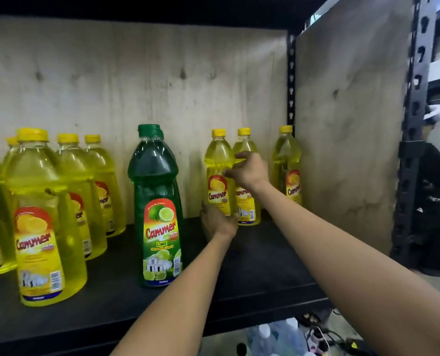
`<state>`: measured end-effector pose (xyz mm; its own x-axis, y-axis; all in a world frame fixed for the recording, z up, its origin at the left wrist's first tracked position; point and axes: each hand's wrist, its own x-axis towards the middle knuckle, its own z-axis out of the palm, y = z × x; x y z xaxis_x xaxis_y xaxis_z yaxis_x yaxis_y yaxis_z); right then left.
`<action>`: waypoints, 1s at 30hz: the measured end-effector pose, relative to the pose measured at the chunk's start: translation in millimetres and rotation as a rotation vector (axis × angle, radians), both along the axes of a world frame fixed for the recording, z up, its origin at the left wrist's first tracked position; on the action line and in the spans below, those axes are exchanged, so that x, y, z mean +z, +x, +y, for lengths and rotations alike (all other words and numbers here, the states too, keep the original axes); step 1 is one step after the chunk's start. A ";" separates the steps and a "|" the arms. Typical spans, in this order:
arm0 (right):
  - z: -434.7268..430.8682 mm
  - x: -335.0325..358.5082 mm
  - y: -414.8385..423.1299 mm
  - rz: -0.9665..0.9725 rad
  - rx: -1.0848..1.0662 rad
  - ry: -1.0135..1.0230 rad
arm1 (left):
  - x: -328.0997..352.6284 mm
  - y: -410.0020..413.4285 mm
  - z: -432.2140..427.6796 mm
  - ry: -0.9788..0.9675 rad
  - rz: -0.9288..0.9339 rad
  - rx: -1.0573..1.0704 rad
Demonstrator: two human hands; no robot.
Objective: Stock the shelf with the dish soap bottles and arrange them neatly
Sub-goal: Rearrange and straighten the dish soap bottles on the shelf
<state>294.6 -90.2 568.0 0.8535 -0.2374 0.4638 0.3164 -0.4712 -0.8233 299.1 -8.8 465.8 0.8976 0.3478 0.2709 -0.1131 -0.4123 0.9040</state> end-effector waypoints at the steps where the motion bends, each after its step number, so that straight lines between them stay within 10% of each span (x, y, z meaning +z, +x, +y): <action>1: -2.9 -2.0 1.3 -0.002 -0.006 0.004 | -1.4 1.7 0.8 -0.008 -0.008 0.015; 30: -56.3 -48.9 26.0 0.185 0.047 -0.016 | 1.7 5.8 -14.2 0.174 -0.134 0.123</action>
